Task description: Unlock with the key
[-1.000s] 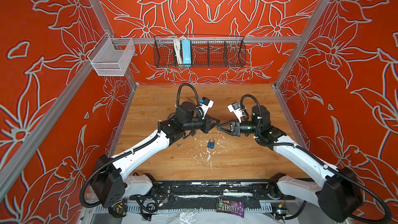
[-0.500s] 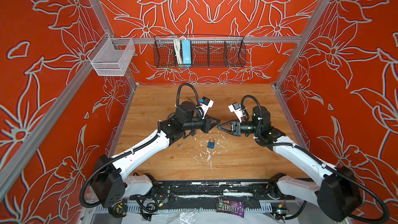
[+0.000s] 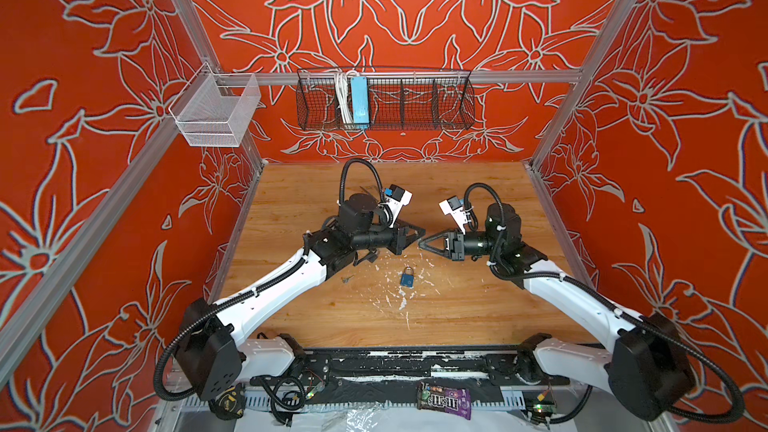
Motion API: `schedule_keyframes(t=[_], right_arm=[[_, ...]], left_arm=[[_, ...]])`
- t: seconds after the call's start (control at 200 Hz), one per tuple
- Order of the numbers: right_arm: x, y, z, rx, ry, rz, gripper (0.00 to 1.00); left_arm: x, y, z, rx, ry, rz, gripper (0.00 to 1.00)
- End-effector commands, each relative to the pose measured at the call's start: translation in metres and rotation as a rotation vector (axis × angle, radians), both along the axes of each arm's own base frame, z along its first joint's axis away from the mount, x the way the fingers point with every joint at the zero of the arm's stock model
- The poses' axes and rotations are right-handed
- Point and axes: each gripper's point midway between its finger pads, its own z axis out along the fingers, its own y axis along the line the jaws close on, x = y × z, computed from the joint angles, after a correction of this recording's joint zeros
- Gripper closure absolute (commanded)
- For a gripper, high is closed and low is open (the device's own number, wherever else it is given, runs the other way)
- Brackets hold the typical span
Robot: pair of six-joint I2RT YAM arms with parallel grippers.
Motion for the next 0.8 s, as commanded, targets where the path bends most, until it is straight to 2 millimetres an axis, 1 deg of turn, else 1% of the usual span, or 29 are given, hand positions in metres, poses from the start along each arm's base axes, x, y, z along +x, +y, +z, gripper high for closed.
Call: schedule_keyframes(t=[0.0,0.04,0.235,0.265,0.32,0.355,0.45,0.55,0.595,0.665,0.791], right_arm=[[0.001,-0.002,-0.006,-0.005,0.015,-0.006,0.98],[0.000,-0.002,-0.006,-0.006,0.014,-0.008,1.00],[0.003,-0.005,-0.002,-0.018,-0.003,-0.046,1.00],[0.003,-0.006,-0.003,-0.024,-0.003,-0.054,1.00],[0.004,-0.008,-0.003,-0.027,-0.001,-0.065,1.00],[0.005,-0.009,-0.004,-0.034,0.006,-0.079,1.00],[0.008,-0.015,-0.010,-0.058,0.036,-0.116,1.00],[0.009,-0.021,-0.017,-0.067,0.073,-0.139,1.00],[0.009,-0.025,-0.020,-0.071,0.093,-0.157,1.00],[0.010,-0.031,-0.025,-0.086,0.119,-0.182,1.00],[0.010,-0.044,-0.043,-0.142,0.192,-0.238,1.00]], left_arm=[[0.001,-0.005,0.016,-0.030,-0.043,-0.026,1.00],[-0.001,-0.005,0.016,-0.031,-0.046,-0.033,1.00],[-0.002,-0.004,0.020,-0.036,-0.043,-0.030,1.00],[-0.002,-0.004,0.019,-0.033,-0.040,-0.027,0.94],[-0.002,-0.003,0.021,-0.031,-0.038,-0.023,0.79],[-0.003,-0.002,0.022,-0.032,-0.037,-0.022,0.71],[-0.003,0.001,0.023,-0.034,-0.023,-0.001,0.53],[0.000,0.008,0.014,-0.017,0.032,0.056,0.36],[0.002,0.011,0.006,-0.009,0.076,0.099,0.31],[0.002,0.013,-0.007,0.003,0.131,0.150,0.26],[-0.001,0.012,-0.035,0.086,0.201,0.230,0.17]])
